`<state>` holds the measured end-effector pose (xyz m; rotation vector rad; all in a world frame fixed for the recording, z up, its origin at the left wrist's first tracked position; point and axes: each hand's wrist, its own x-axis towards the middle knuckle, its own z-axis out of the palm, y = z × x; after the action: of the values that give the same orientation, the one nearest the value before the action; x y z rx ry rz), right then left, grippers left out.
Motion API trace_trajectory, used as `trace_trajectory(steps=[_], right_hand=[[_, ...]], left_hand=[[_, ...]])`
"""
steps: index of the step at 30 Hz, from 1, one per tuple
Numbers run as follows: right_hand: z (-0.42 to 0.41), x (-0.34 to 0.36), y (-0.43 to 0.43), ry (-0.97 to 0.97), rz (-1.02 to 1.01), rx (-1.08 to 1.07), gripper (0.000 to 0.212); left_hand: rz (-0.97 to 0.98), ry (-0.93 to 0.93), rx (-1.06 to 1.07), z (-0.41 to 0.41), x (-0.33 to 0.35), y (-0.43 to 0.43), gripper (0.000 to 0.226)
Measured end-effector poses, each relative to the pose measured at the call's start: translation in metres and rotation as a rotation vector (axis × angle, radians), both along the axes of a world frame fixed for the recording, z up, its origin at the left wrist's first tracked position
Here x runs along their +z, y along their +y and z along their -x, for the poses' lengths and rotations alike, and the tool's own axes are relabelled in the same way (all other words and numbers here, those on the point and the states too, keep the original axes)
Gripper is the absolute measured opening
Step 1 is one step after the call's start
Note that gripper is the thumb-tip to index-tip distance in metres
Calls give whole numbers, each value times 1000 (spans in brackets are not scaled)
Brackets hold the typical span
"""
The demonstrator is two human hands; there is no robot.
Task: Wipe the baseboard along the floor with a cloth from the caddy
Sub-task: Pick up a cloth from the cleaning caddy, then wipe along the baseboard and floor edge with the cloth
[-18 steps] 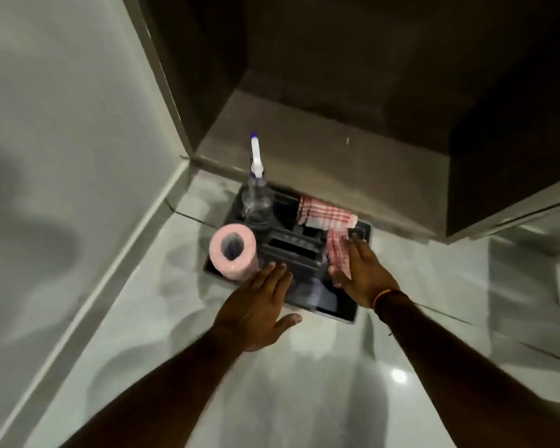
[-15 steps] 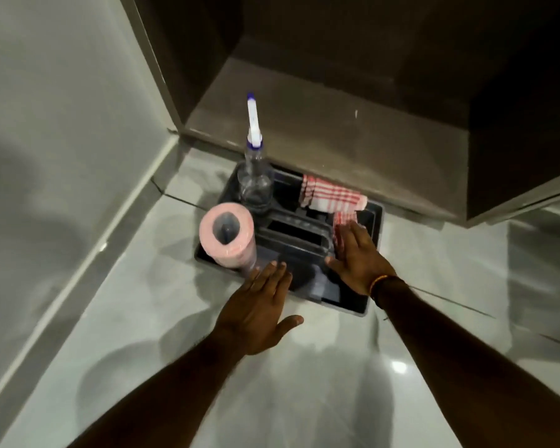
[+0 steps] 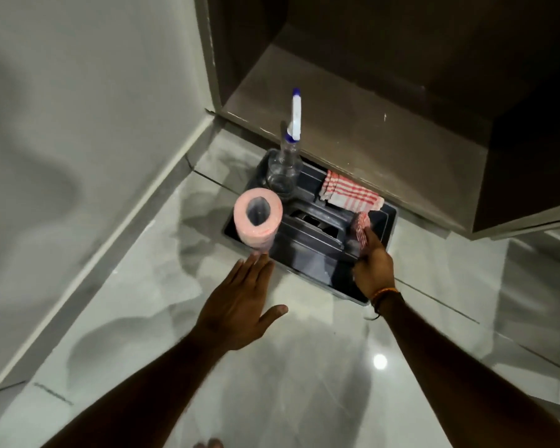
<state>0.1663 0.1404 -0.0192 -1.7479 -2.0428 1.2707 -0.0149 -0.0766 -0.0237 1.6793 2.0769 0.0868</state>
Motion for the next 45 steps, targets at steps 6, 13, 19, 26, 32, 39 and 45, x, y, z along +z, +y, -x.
trace_trajectory(steps=[6,13,19,26,32,39,45], right_hand=[[15,74,-95,72,26,-27,59],[67,65,-211,157,253,98,54],[161,18,-260,186,68,431,81],[231,-132,-264,-22,-108,999,79],[246,-198,-246,-271,-412,1067,86],[393,-186,-76,-412,-288,602,75],[385,-190,-120,-247,-592,805,83]], left_hand=[[44,-7,178,29,74,-98,97],[138,-21,407,50,79,-205,99],[173,-68,610,52,3,-270,100],[141,-88,742,54,-131,-308,104],[44,-46,736,39,-191,-307,99],[24,-29,783,41,-206,-304,94],[-39,-7,738,48,-205,-304,98]])
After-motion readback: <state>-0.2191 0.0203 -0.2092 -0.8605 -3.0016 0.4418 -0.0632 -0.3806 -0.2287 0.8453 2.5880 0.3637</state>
